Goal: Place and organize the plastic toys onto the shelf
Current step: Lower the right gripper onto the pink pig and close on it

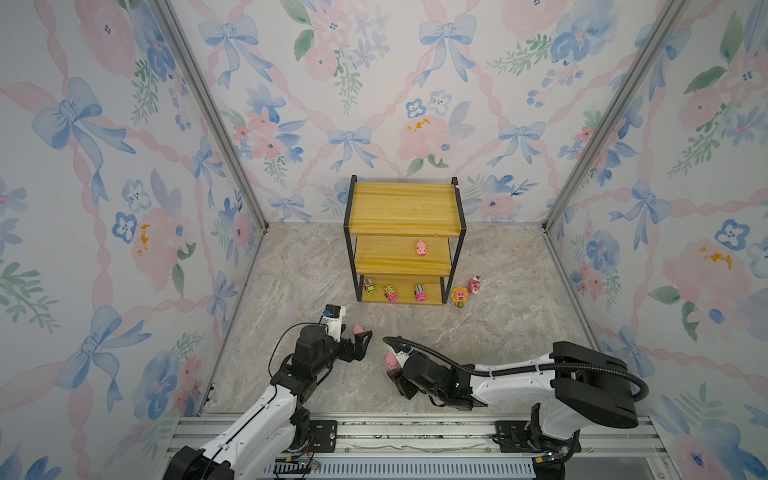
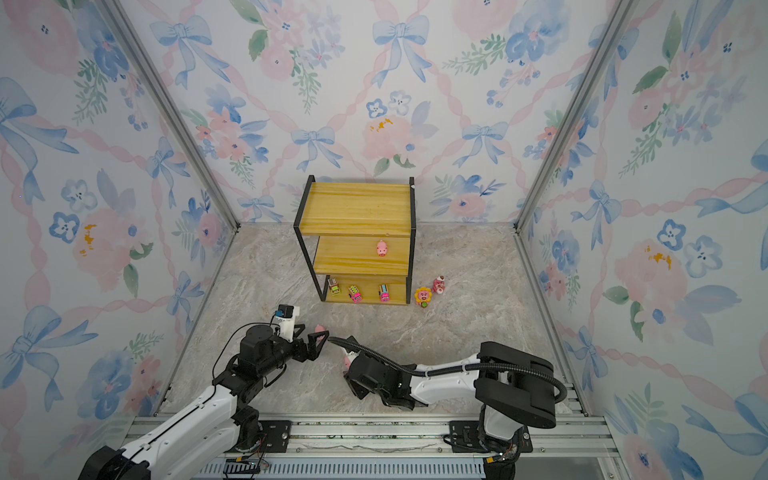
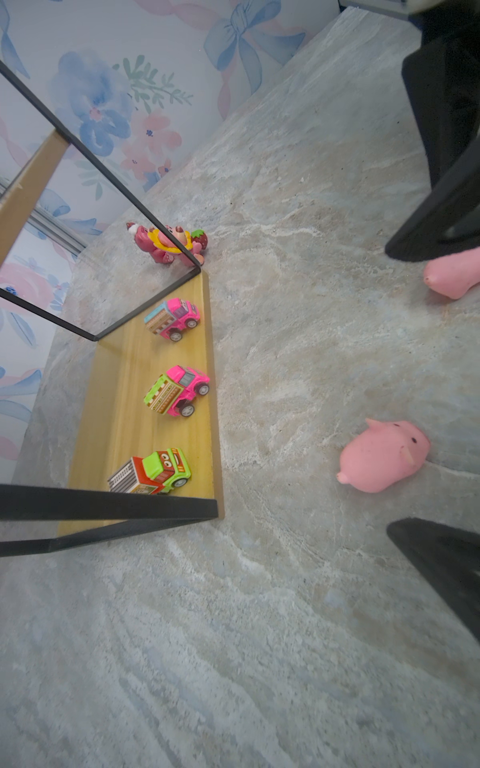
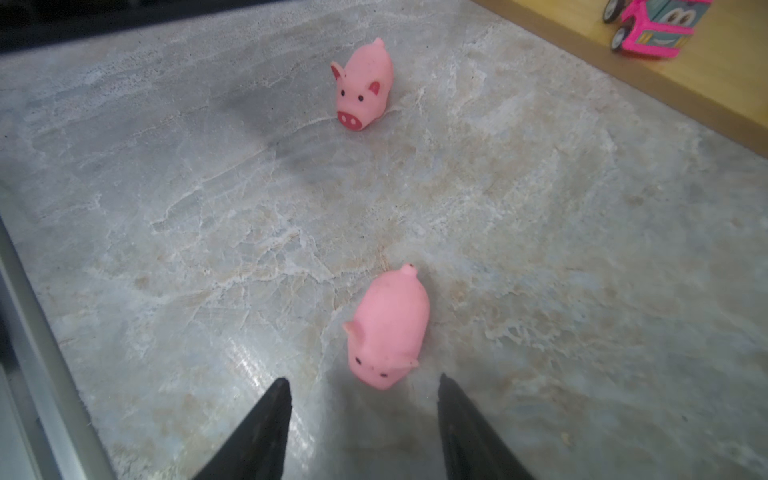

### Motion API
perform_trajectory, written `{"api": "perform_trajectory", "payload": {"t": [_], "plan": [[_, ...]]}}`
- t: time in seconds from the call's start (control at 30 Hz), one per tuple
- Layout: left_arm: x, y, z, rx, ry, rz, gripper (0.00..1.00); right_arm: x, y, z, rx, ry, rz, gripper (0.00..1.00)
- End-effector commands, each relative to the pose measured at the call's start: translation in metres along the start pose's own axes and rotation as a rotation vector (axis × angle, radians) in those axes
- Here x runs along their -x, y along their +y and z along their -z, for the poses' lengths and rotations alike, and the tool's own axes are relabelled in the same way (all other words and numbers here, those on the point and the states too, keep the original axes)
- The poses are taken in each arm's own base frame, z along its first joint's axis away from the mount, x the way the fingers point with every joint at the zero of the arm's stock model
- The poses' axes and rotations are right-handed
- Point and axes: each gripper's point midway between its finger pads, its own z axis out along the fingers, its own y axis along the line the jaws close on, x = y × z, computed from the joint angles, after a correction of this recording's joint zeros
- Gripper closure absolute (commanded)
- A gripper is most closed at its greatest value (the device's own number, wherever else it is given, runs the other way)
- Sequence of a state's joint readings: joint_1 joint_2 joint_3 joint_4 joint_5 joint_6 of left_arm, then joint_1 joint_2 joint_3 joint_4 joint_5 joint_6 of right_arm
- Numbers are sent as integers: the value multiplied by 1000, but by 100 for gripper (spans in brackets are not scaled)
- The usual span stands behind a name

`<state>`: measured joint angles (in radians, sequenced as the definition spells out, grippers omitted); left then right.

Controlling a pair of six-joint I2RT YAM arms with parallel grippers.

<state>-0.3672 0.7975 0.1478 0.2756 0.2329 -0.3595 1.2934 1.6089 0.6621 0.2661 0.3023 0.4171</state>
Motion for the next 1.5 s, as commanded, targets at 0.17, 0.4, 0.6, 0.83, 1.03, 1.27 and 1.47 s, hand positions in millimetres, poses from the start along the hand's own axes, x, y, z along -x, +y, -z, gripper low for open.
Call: {"api": "perform_trajectory", "payload": {"t": [0.17, 0.4, 0.6, 0.83, 1.03, 1.27, 1.47], "plan": [[4, -4, 0, -15, -16, -32, 3, 13, 7, -7, 7, -44, -25, 44], [5, -4, 0, -11, -17, -31, 3, 0, 0, -26, -16, -16, -33, 47], [5, -3, -1, -7, -16, -31, 3, -2, -10, -30, -28, -23, -44, 49], [4, -2, -1, -4, -10, -29, 3, -3, -14, -36, -17, -16, -55, 61], [4, -2, -1, -4, -10, -29, 3, -6, -10, -37, 7, -11, -53, 70], [4, -2, -1, -5, -10, -29, 3, 27, -14, -16, 3, -72, -40, 72], [4, -3, -1, -8, -12, -30, 3, 76, -27, 7, -19, -130, -5, 72]]}}
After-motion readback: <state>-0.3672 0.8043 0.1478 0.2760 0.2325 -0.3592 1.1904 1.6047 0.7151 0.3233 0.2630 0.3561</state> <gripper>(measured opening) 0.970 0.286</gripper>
